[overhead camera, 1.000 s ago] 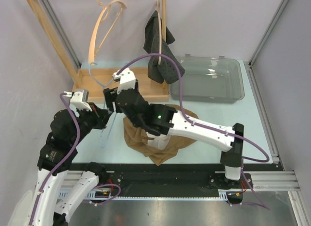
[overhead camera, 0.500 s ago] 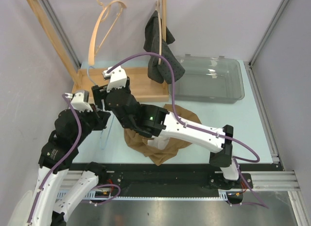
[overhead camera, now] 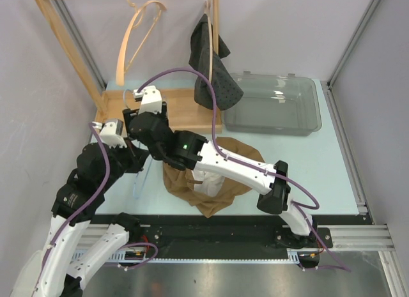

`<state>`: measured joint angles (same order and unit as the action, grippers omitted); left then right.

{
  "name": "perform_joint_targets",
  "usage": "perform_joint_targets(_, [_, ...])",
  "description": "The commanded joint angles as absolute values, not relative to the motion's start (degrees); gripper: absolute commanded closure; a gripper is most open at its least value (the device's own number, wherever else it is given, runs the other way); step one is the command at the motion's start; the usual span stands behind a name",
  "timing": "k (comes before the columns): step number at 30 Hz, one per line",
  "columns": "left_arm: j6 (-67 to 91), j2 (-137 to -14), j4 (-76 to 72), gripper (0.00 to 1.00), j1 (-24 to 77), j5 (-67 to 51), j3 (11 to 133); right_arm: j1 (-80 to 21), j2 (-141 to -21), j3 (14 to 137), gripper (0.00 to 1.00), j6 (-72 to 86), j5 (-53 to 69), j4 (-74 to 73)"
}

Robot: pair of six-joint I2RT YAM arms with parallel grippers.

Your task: Place the skirt on the hanger

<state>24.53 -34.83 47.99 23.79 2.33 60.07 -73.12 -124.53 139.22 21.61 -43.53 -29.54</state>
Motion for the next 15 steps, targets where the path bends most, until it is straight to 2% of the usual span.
perform_joint_targets(1, [24.26, -35.33, 46.05, 1.0, 24.87, 1.67, 62.67, -72.51, -123.05, 137.64, 0.29, 26.09, -41.31, -30.05])
perform_joint_targets(4, [24.61, -35.33, 46.05, 1.0, 25.14, 0.97, 62.58, -71.72, -122.7, 136.14, 0.41, 28.55, -41.05, -30.76])
perform_joint_targets(7, [24.96, -35.24, 45.7, 1.0, 25.22, 0.53, 62.4, -71.1, -122.61, 136.67, 0.63, 29.53, -41.75, -31.81])
perform_joint_targets(8, [24.96, -35.33, 45.53, 1.0, 25.22, 0.53, 62.4, -71.02, -122.61, 136.76, 0.76, 29.71, -42.53, -32.16])
perform_joint_targets(9, [25.05, -35.25, 45.35, 0.99, 25.22, 0.53, 62.49, -71.02, -122.52, 137.02, 0.82, 29.88, -42.89, -32.34])
perform_joint_targets(10, [25.05, -35.33, 45.35, 0.97, 25.22, 0.53, 62.4, -70.93, -122.35, 137.2, 0.88, 30.06, -43.41, -32.87])
perform_joint_targets(11, [25.05, -35.33, 45.18, 0.89, 25.22, 0.53, 62.58, -70.84, -122.43, 137.28, 0.97, 30.23, -43.85, -32.87])
perform_joint_targets(12, [24.96, -35.33, 45.18, 0.87, 25.22, 0.53, 62.67, -70.67, -122.34, 137.37, 1.0, 30.41, -44.03, -32.96])
perform_joint_targets(15, [24.87, -35.25, 45.26, 0.84, 25.22, 0.53, 62.67, -70.23, -122.17, 137.81, 1.0, 30.85, -44.56, -33.4])
